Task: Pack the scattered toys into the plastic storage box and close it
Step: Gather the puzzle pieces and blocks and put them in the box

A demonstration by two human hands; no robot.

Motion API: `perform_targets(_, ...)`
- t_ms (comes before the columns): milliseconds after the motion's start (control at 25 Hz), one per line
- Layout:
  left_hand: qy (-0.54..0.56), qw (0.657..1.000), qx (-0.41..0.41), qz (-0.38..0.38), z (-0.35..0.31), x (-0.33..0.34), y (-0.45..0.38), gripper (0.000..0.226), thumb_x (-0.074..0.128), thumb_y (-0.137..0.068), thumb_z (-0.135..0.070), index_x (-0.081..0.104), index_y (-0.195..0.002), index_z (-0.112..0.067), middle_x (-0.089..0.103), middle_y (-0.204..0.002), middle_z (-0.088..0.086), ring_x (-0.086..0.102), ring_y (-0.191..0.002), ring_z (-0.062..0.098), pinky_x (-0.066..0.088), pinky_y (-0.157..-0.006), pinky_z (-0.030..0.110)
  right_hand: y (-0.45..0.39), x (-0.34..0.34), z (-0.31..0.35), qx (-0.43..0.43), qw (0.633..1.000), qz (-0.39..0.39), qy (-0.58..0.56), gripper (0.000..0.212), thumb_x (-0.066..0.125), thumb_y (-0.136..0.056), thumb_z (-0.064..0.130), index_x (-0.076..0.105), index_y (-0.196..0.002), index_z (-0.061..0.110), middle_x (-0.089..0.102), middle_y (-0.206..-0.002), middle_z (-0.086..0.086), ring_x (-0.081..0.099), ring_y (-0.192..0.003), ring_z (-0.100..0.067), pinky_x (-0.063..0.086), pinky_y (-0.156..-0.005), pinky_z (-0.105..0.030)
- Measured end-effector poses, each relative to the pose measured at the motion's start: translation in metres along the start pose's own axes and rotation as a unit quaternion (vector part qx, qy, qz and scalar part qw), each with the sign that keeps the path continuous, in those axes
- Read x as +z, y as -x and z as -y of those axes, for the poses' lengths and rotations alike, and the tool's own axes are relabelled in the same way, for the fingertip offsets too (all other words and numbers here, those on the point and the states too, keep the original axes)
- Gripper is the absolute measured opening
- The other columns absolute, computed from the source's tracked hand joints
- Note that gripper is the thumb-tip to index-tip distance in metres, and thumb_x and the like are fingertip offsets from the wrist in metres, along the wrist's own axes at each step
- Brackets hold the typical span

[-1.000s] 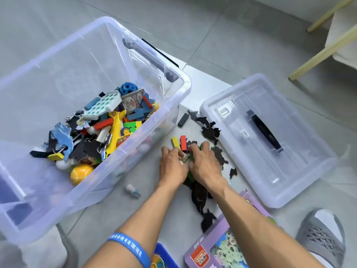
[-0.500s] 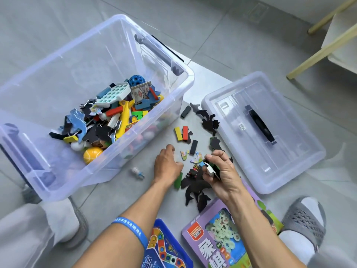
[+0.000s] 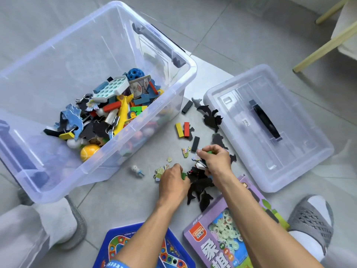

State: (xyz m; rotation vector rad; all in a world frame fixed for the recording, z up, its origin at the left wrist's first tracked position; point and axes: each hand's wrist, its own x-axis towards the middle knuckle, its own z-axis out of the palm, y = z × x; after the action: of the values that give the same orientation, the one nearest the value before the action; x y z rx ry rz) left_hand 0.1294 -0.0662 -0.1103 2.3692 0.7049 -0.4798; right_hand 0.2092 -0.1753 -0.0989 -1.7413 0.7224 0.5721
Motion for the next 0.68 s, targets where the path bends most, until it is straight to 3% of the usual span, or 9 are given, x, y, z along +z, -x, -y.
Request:
perform_targets(80, 0.175, 0.976, -0.131, -0.01, -0.002, -0.009, -0.008, 0.014, 0.061, -0.08, -0.022, 0.07, -0.081, -0.012, 0.073, -0.092, 0.007, 0.065, -0.079, 0.024, 0.045, -0.064, 0.027, -0.018, 0.019, 0.007, -0.097, 0.976, -0.05, 0.187, 0.023, 0.077, -0.079, 0.029, 0.061, -0.089, 0.017, 0.063, -0.083, -0.001, 0.065, -0.074, -0.024, 0.054, -0.064, -0.037)
perform_targets(120, 0.288, 0.937, -0.196, -0.008, -0.005, -0.018, -0.014, 0.014, 0.059, -0.08, -0.019, 0.068, -0.073, -0.01, 0.073, -0.085, 0.009, 0.064, -0.068, 0.024, 0.043, -0.056, 0.026, -0.024, 0.028, 0.009, -0.126, 0.951, -0.064, 0.276, 0.027, 0.073, -0.082, 0.032, 0.059, -0.097, 0.015, 0.064, -0.092, -0.004, 0.065, -0.084, -0.027, 0.051, -0.07, -0.036)
perform_targets(200, 0.442, 0.86, -0.254, 0.005, -0.013, -0.036, -0.032, 0.013, 0.054, -0.081, -0.009, 0.061, -0.07, -0.01, 0.065, -0.069, 0.009, 0.061, -0.052, 0.023, 0.038, -0.047, 0.022, -0.029, 0.041, 0.01, -0.151, 0.909, -0.079, 0.38, 0.033, 0.065, -0.086, 0.032, 0.052, -0.108, 0.011, 0.063, -0.104, -0.01, 0.063, -0.094, -0.032, 0.043, -0.069, -0.035)
perform_targets(240, 0.447, 0.859, -0.249, 0.0, -0.016, -0.042, -0.047, 0.014, 0.051, -0.082, -0.006, 0.058, -0.07, -0.01, 0.062, -0.065, 0.008, 0.06, -0.048, 0.022, 0.038, -0.045, 0.021, -0.031, 0.045, 0.009, -0.149, 0.905, -0.079, 0.39, 0.032, 0.063, -0.086, 0.03, 0.05, -0.108, 0.011, 0.063, -0.103, -0.01, 0.063, -0.092, -0.033, 0.043, -0.068, -0.034)
perform_targets(280, 0.431, 0.871, -0.234, -0.008, -0.022, -0.047, -0.06, 0.016, 0.049, -0.082, -0.006, 0.056, -0.069, -0.011, 0.062, -0.064, 0.008, 0.058, -0.046, 0.021, 0.039, -0.043, 0.02, -0.033, 0.044, 0.006, -0.137, 0.916, -0.073, 0.369, 0.031, 0.064, -0.082, 0.027, 0.05, -0.105, 0.013, 0.065, -0.098, -0.009, 0.064, -0.087, -0.031, 0.046, -0.066, -0.034)
perform_targets(360, 0.33, 0.928, -0.164, -0.045, -0.039, -0.051, -0.086, 0.015, 0.049, -0.082, -0.017, 0.056, -0.069, -0.014, 0.066, -0.069, 0.009, 0.062, -0.053, 0.023, 0.049, -0.048, 0.023, -0.032, 0.032, 0.003, -0.09, 0.972, -0.053, 0.212, 0.029, 0.067, -0.073, 0.025, 0.053, -0.098, 0.02, 0.066, -0.089, -0.003, 0.066, -0.073, -0.024, 0.055, -0.063, -0.037)
perform_targets(440, 0.128, 0.988, -0.058, -0.058, -0.052, -0.042, -0.105, 0.025, 0.061, -0.083, -0.038, 0.056, -0.09, -0.015, 0.068, -0.089, 0.01, 0.066, -0.08, 0.029, 0.054, -0.069, 0.033, -0.019, 0.011, 0.005, -0.031, 0.999, -0.014, 0.013, 0.028, 0.073, -0.075, 0.019, 0.062, -0.1, 0.022, 0.062, -0.084, -0.001, 0.06, -0.061, -0.018, 0.051, -0.052, -0.028)
perform_targets(520, -0.029, 0.998, -0.002, -0.049, -0.061, -0.032, -0.112, 0.055, 0.068, -0.08, -0.047, 0.049, -0.114, -0.009, 0.065, -0.109, 0.013, 0.062, -0.1, 0.035, 0.049, -0.077, 0.037, 0.005, -0.009, 0.009, 0.015, 0.989, 0.062, -0.137, 0.022, 0.069, -0.083, 0.008, 0.067, -0.103, 0.017, 0.06, -0.075, -0.006, 0.053, -0.047, -0.015, 0.038, -0.04, -0.017)
perform_targets(680, -0.041, 0.998, 0.009, -0.035, -0.059, -0.024, -0.113, 0.057, 0.069, -0.079, -0.044, 0.045, -0.117, -0.008, 0.061, -0.114, 0.014, 0.06, -0.105, 0.036, 0.048, -0.08, 0.038, 0.035, -0.035, 0.007, 0.073, 0.941, 0.152, -0.293, 0.024, 0.054, -0.089, 0.005, 0.066, -0.106, 0.016, 0.057, -0.068, -0.004, 0.045, -0.041, -0.013, 0.02, -0.041, -0.017)
